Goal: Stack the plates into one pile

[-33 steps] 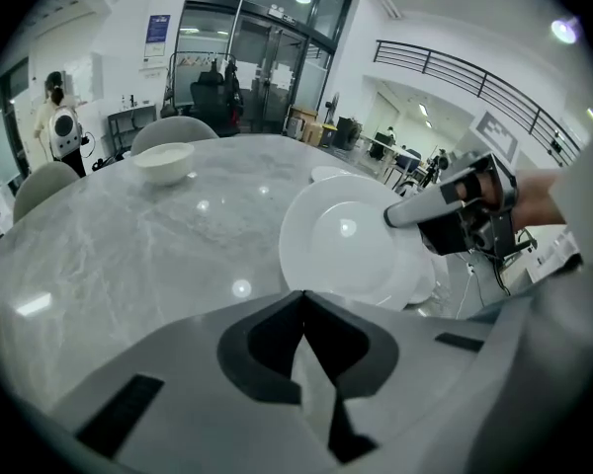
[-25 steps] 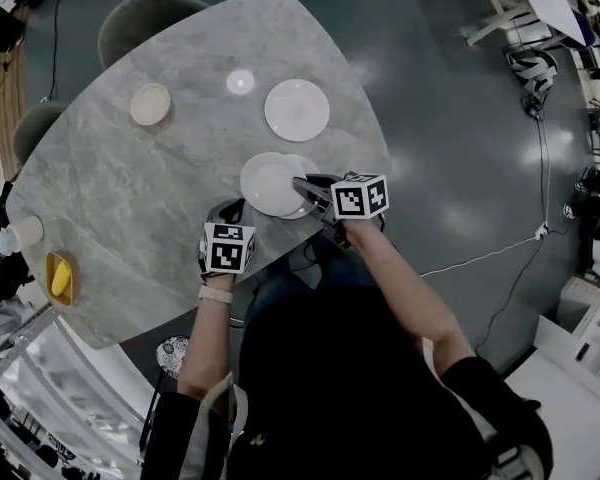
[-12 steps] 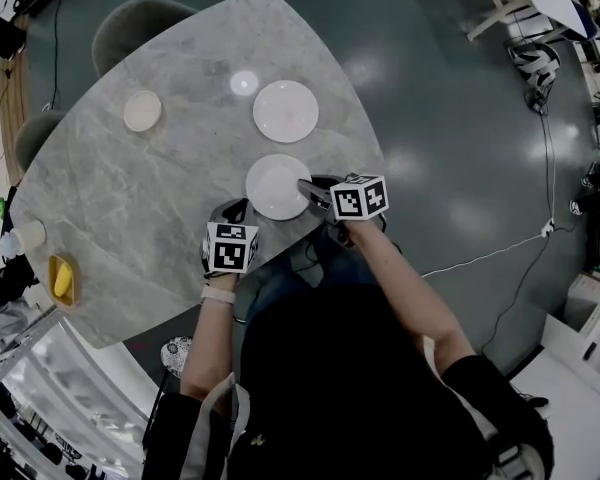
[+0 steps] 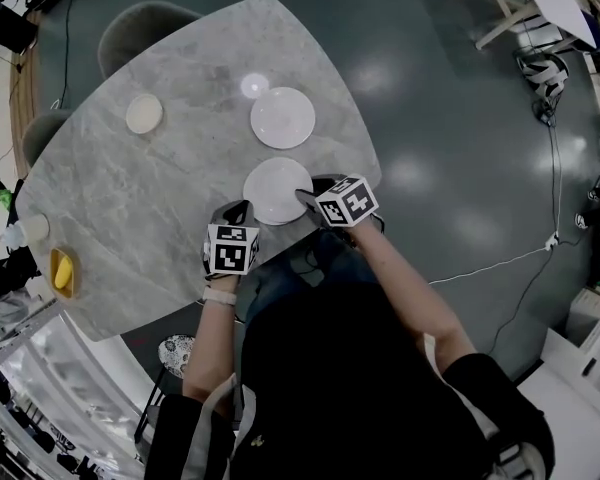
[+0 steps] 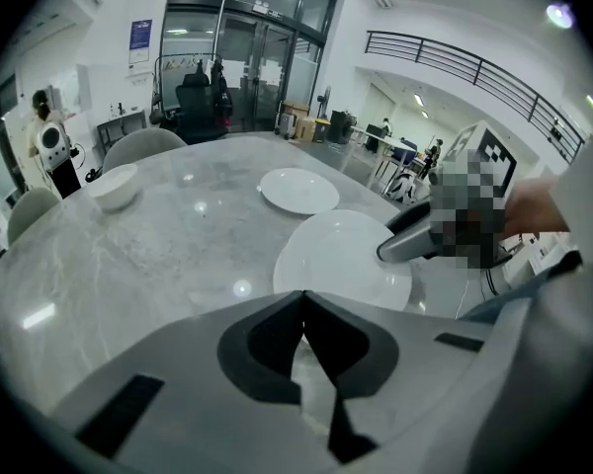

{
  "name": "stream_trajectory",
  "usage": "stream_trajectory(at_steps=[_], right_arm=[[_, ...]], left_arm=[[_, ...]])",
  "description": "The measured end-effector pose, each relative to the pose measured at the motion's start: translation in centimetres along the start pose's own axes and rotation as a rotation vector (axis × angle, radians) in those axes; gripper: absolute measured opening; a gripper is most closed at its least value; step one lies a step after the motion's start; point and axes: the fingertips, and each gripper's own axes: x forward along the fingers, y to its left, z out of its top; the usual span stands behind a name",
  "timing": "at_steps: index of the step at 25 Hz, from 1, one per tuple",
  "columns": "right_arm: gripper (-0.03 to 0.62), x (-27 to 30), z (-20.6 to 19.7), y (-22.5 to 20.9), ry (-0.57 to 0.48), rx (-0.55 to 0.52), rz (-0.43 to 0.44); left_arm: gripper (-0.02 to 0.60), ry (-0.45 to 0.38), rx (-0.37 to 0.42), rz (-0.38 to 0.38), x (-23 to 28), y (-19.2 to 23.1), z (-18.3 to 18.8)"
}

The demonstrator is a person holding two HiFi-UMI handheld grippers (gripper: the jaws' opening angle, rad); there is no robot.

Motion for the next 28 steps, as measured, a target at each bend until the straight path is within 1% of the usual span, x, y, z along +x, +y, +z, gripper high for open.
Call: stream_trajectory(at_steps=[4,9,11,12,15,17,22,25,28], right_arm=[[0.176,0.3,-0.7,0.3,0.087,-0.187,-0.037],[0.199,0.1,-0.2,0.3,0.117,-0.388,-0.062],[0.216,0.2,-0.2,0.2,0.136,-0.451,-0.061],[0.254,0.3,-0.4,0.3,0.151,-0.468,-0.051],[0.287,0.4,-0.9,0.4,0.175,-0.465,0.004],[0.293,0.1,-0.8,0.5,0.161,-0.466,0.026],[0.304,-0.5,0.3,-0.1,0.097,-0.506,0.038],[0.304,-1.7,1.4,-0.5,0.056,-0.488,0.057],[0.304,-2.7,2.7,-1.4,0.002,-0.469,0.053]], left_arm=[[0.008,0.003,-0.012,0.014,0.2,-1.2,0.1],[0.008,0.001,-0.037,0.047,0.1,-2.5,0.2],[0.008,0.000,-0.049,0.067,-0.1,-2.9,0.3],[0.008,-0.002,-0.057,0.079,-0.2,-3.0,0.3],[0.008,-0.010,-0.089,0.115,-0.6,-3.6,0.4],[0.008,-0.013,-0.109,0.138,-0.9,-4.2,0.4],[0.008,-0.013,-0.156,0.196,-1.5,-4.7,0.2],[0.008,-0.020,-0.177,0.225,-1.8,-5.2,0.5],[0.009,-0.026,-0.176,0.241,-1.9,-5.5,1.4]])
